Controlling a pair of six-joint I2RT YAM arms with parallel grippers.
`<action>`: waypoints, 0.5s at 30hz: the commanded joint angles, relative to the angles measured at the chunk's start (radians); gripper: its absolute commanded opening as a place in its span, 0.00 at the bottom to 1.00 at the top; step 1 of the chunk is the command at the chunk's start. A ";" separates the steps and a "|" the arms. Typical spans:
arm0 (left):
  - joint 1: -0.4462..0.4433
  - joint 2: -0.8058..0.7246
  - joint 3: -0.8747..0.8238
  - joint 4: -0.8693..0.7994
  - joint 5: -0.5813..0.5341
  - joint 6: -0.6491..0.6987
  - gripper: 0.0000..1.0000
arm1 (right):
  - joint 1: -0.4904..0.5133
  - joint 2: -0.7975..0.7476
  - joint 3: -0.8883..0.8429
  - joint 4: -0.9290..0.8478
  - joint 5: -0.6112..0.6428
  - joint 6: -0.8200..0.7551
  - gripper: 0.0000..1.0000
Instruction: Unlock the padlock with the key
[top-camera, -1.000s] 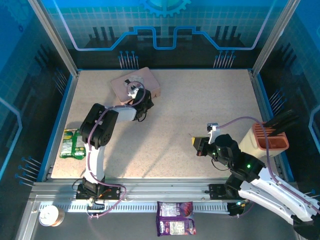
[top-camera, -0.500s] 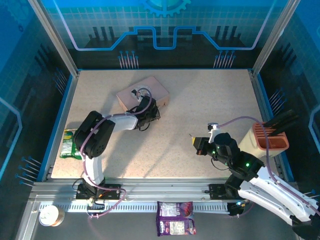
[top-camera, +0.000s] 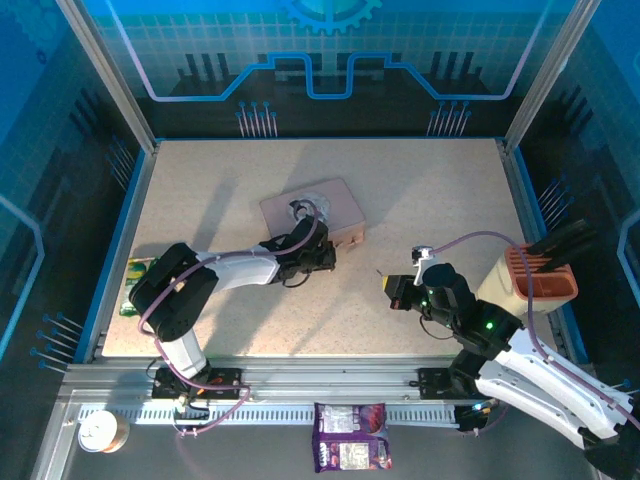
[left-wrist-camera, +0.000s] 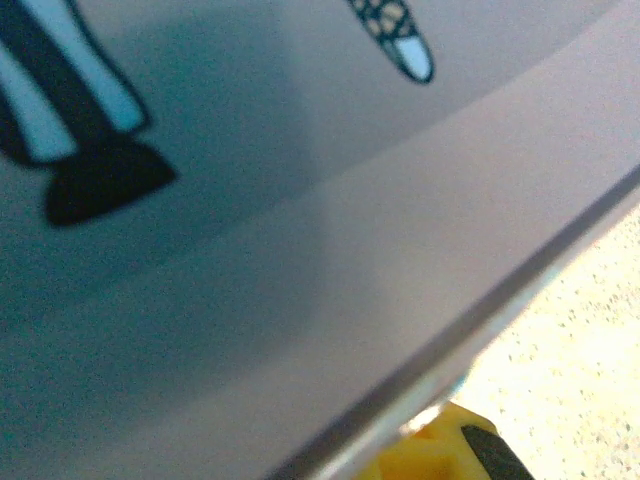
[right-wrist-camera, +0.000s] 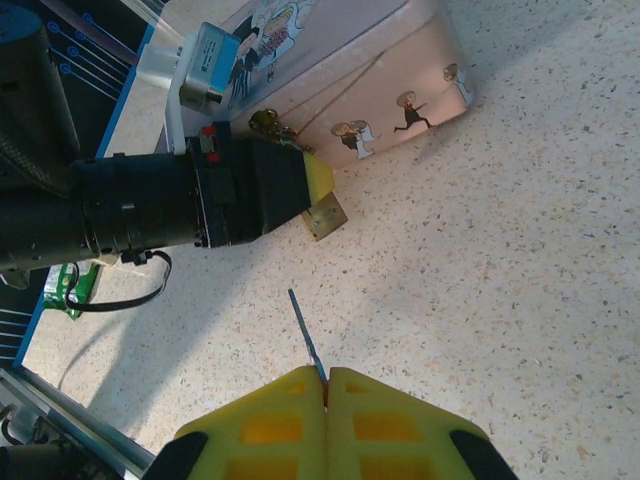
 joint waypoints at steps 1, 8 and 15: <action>-0.020 -0.044 -0.015 -0.023 0.067 0.033 0.10 | -0.018 0.005 0.020 -0.010 0.009 0.011 0.00; -0.021 -0.050 -0.050 0.012 0.079 0.063 0.20 | -0.019 0.008 0.021 -0.012 0.003 0.016 0.00; -0.029 -0.066 -0.103 0.063 0.060 0.071 0.29 | -0.020 0.011 0.029 -0.021 0.001 0.019 0.00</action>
